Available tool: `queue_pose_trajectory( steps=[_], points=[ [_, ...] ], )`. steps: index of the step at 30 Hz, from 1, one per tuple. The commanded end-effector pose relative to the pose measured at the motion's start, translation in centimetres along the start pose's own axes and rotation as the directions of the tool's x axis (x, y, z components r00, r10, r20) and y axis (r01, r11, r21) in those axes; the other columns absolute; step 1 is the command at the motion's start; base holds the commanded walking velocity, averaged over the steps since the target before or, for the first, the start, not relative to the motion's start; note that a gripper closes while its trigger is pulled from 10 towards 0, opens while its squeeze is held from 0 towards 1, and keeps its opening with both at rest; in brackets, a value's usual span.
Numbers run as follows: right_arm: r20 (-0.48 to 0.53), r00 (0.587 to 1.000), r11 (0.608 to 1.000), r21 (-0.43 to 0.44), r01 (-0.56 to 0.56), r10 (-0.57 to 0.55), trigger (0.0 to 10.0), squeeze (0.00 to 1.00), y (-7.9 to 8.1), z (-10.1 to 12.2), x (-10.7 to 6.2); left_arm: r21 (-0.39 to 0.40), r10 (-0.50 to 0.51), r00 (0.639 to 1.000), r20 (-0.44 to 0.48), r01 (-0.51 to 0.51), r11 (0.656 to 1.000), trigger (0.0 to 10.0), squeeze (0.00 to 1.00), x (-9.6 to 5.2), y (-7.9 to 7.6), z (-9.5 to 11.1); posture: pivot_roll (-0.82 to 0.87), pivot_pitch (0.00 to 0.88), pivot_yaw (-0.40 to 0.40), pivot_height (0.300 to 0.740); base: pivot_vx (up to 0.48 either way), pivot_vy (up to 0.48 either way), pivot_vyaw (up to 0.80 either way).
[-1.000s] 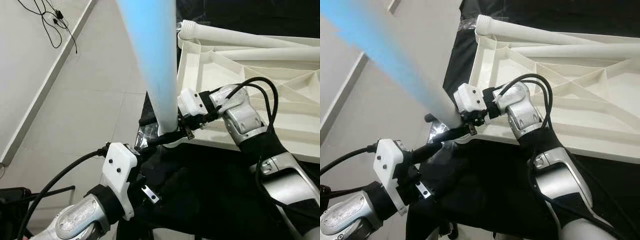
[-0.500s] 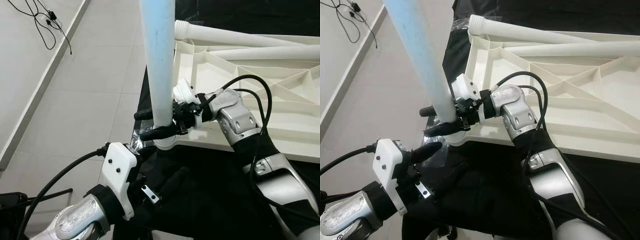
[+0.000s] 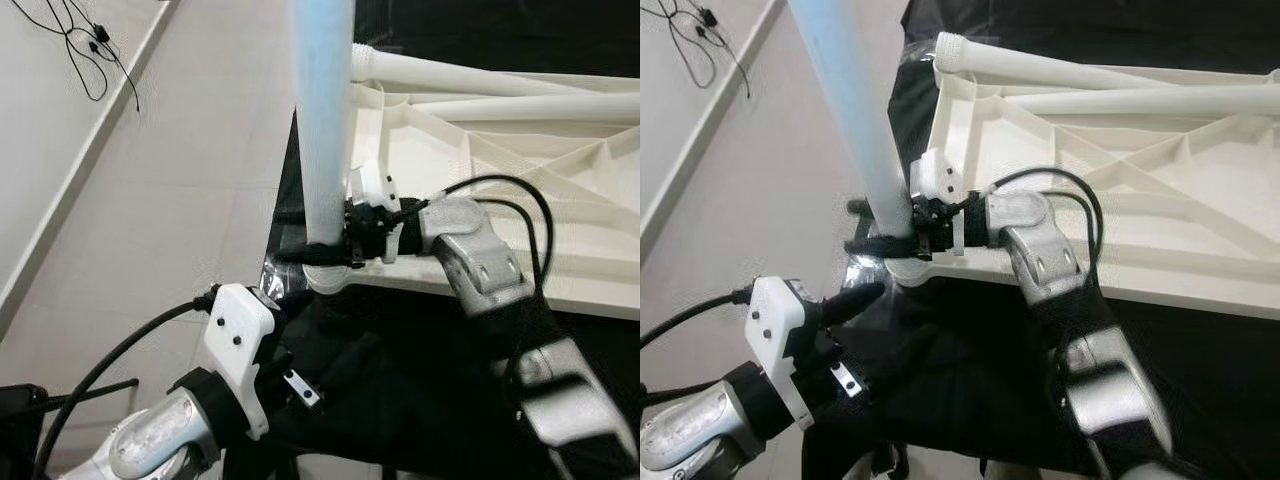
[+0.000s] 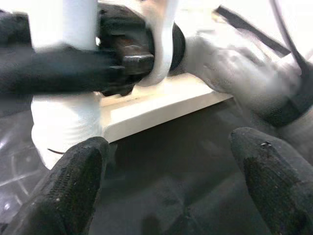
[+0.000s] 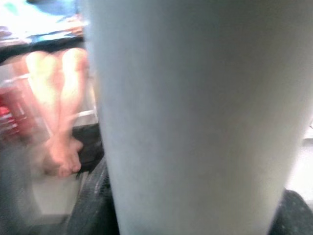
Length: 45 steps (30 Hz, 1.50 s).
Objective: Building children table
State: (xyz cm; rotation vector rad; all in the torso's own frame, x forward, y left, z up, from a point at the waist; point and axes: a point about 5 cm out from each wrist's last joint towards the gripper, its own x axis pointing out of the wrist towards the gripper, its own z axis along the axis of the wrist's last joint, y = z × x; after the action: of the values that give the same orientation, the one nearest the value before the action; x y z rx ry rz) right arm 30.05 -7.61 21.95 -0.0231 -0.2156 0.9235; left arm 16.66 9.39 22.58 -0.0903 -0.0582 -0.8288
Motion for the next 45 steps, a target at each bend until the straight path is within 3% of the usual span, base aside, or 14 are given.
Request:
queue_pose_trajectory(
  steps=[1, 2, 8, 18, 20, 21, 22, 25, 26, 27, 28, 34, 39, 45],
  points=[
    [-0.278, 0.864, 0.896, 0.026, 0.444, -0.420, 10.0, 0.00, 0.3, -4.0, -3.8, 0.014, 0.016, 1.000, -0.012, -0.016, 1.000, 10.0, 0.00, -0.2, 0.5, -0.2, 0.04, 0.380, 0.080, 0.740, 0.000, 0.000, 0.00],
    [-0.277, 0.815, 0.843, 0.029, 0.537, -0.509, 10.0, 0.00, 1.4, -3.7, -4.8, 0.018, 0.019, 1.000, -0.013, -0.019, 1.000, 10.0, 0.00, -0.2, 0.8, -0.2, 0.04, 0.380, 0.080, 0.740, 0.000, 0.000, 0.00],
    [-0.166, 0.825, 0.839, -0.037, 0.543, -0.541, 10.0, 0.00, 2.3, -3.2, -3.9, 0.056, 0.007, 1.000, -0.009, -0.007, 0.998, 10.0, 0.00, 0.2, 1.7, 0.0, 0.03, 0.330, 0.098, 0.740, 0.000, 0.000, 0.00],
    [-0.097, 0.912, 0.917, -0.018, 0.399, -0.399, 10.0, 0.00, 3.3, -1.7, -2.1, 0.103, 0.027, 1.000, 0.005, -0.028, 0.994, 10.0, 0.00, 0.3, 2.6, 0.4, 0.02, 0.316, 0.090, 0.740, 0.000, 0.000, 0.00],
    [-0.073, 0.966, 0.968, -0.064, 0.242, -0.246, 10.0, 0.00, 3.6, -1.3, -2.0, 0.105, 0.026, 1.000, 0.004, -0.026, 0.994, 10.0, 0.00, 0.3, 2.6, 0.3, 0.03, 0.316, 0.095, 0.740, 0.000, 0.000, 0.00],
    [-0.073, 0.966, 0.968, -0.064, 0.242, -0.246, 10.0, 0.00, 3.6, -1.3, -2.0, 0.105, 0.026, 1.000, 0.004, -0.026, 0.994, 10.0, 0.00, 0.3, 2.6, 0.3, 0.03, 0.316, 0.095, 0.740, 0.000, 0.000, 0.00],
    [-0.068, 0.991, 0.984, -0.147, 0.103, -0.114, 10.0, 0.00, 3.8, -1.3, -2.2, 0.107, 0.024, 1.000, 0.004, -0.024, 0.994, 10.0, 0.00, 0.4, 2.6, 0.4, 0.03, 0.316, 0.096, 0.740, 0.000, 0.000, 0.00],
    [-0.090, 0.996, 0.984, -0.176, -0.029, 0.014, 10.0, 0.00, 3.7, -1.6, -2.5, 0.109, 0.022, 1.000, 0.005, -0.022, 0.994, 10.0, 0.00, 0.4, 2.7, 0.4, 0.04, 0.317, 0.095, 0.740, 0.000, 0.000, 0.00],
    [-0.116, 0.986, 0.970, -0.196, -0.144, 0.123, 10.0, 0.00, 3.1, -1.8, -2.7, 0.110, 0.019, 1.000, 0.005, -0.019, 0.994, 10.0, 0.00, 0.4, 2.8, 0.4, 0.04, 0.317, 0.096, 0.740, 0.000, 0.000, 0.00],
    [-0.116, 0.986, 0.970, -0.196, -0.144, 0.123, 10.0, 0.00, 3.1, -1.8, -2.7, 0.110, 0.019, 1.000, 0.005, -0.019, 0.994, 10.0, 0.00, 0.4, 2.8, 0.4, 0.04, 0.317, 0.096, 0.740, 0.000, 0.000, 0.00],
    [-0.135, 0.950, 0.935, -0.186, -0.303, 0.281, 10.0, 0.00, 1.8, -1.3, -2.9, 0.105, 0.011, 1.000, 0.002, -0.011, 0.994, 10.0, 0.00, 0.4, 2.7, 0.3, 0.04, 0.319, 0.097, 0.740, 0.000, 0.000, 0.00],
    [-0.103, 0.913, 0.907, -0.116, -0.405, 0.394, 10.0, 0.00, -0.4, 0.3, -2.1, 0.095, -0.014, 1.000, -0.022, 0.016, 0.995, 10.0, 0.00, 0.3, 2.1, -0.3, 0.04, 0.327, 0.098, 0.740, 0.000, 0.000, 0.00],
    [-0.160, 0.805, 0.811, -0.038, -0.584, 0.572, 10.0, 0.00, -2.0, 0.1, -1.1, 0.064, -0.034, 0.999, -0.034, 0.036, 0.997, 10.0, 0.00, 0.2, 1.0, -0.6, 0.07, 0.357, 0.103, 0.740, 0.000, 0.000, 0.00],
    [-0.156, 0.729, 0.738, -0.002, -0.674, 0.666, 10.0, 0.00, -3.5, 0.3, 0.4, 0.054, -0.027, 0.999, -0.041, 0.029, 0.998, 10.0, 0.00, -0.2, 0.5, -0.5, 0.10, 0.380, 0.102, 0.740, 0.000, 0.000, 0.00]
  ],
)
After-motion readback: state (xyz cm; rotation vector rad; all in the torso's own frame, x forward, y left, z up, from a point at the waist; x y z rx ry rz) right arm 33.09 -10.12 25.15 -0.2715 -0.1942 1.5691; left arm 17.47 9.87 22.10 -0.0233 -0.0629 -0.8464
